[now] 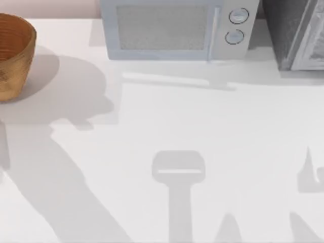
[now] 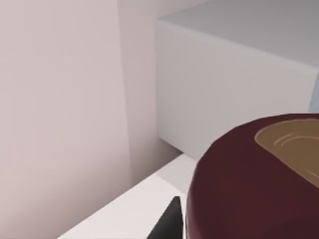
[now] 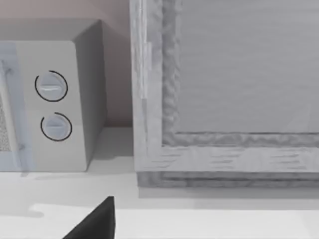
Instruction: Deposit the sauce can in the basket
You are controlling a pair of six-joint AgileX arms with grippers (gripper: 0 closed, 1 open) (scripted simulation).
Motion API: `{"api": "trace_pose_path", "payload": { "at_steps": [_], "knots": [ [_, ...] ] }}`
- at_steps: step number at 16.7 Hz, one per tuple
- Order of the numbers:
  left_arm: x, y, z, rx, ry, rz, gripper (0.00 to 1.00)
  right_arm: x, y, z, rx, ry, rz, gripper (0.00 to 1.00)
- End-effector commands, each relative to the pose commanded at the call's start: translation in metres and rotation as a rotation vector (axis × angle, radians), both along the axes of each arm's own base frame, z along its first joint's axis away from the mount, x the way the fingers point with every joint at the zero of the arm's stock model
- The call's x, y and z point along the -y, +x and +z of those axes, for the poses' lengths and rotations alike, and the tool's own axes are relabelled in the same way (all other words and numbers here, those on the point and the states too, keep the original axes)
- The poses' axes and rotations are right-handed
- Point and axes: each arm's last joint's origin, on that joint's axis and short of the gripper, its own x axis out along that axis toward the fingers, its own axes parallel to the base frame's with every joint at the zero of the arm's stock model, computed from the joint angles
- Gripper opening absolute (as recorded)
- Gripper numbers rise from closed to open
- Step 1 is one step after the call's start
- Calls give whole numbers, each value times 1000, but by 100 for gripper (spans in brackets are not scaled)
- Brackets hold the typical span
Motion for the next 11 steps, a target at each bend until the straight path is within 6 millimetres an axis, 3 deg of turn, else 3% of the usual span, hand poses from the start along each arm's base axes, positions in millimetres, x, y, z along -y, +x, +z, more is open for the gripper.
{"api": "trace_pose_path", "payload": {
  "at_steps": [5, 11],
  "knots": [
    [0, 0, 0, 0, 0, 0, 98, 0, 0, 0, 0, 0, 0, 100],
    [0, 0, 0, 0, 0, 0, 100, 0, 0, 0, 0, 0, 0, 100]
  ]
}}
